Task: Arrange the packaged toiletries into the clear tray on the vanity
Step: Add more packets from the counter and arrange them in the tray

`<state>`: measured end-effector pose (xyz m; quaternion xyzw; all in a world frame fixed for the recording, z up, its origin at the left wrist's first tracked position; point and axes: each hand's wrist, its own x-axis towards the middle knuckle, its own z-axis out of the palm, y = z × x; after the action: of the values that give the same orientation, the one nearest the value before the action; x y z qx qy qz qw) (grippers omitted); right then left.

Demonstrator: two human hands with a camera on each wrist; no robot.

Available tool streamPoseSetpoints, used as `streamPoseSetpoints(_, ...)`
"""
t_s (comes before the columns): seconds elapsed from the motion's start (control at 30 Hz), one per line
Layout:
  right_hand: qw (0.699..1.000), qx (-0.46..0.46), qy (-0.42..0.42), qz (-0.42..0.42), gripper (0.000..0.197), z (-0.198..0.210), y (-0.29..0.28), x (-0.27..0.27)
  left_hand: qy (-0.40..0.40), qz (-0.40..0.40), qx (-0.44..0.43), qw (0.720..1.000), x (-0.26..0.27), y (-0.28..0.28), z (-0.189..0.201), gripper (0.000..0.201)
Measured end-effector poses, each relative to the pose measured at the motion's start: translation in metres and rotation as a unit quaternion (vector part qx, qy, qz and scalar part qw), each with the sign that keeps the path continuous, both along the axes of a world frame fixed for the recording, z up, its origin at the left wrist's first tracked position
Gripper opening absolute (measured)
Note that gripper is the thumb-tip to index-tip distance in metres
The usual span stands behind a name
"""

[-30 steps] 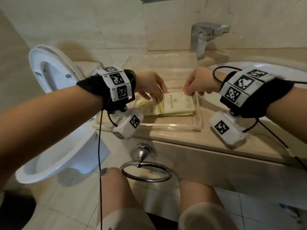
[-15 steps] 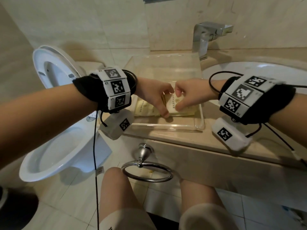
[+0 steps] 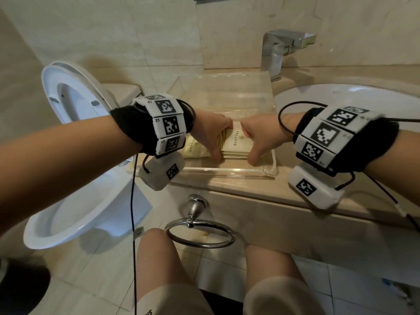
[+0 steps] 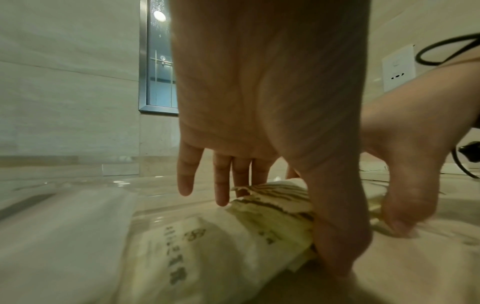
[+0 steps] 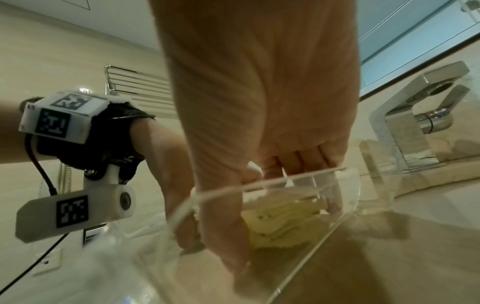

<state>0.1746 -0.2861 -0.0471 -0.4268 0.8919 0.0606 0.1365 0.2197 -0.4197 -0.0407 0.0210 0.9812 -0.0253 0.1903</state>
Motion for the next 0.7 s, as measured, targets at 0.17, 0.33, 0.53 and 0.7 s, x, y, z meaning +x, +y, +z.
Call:
streamPoseSetpoints(0.17, 1.000, 0.014, -0.007, -0.010, 0.049, 0.003, 0.002, 0.002, -0.001, 0.000, -0.005, 1.000, 0.000, 0.001, 0.001, 0.074)
streamPoseSetpoints(0.33, 1.000, -0.018, -0.013, -0.022, 0.063, 0.005, 0.007, 0.004, -0.018, 0.020, -0.002, 1.000, 0.001, 0.003, 0.006, 0.102)
streamPoseSetpoints(0.53, 0.998, -0.052, -0.001, -0.033, 0.079, 0.013, 0.022, 0.007, -0.010, 0.026, 0.025, 0.999, -0.001, 0.018, 0.033, 0.102)
streamPoseSetpoints(0.7, 0.995, -0.082, 0.004, -0.061, 0.072, 0.020, 0.038, 0.007, 0.020, 0.008, 0.041, 0.999, -0.010, 0.042, 0.050, 0.094)
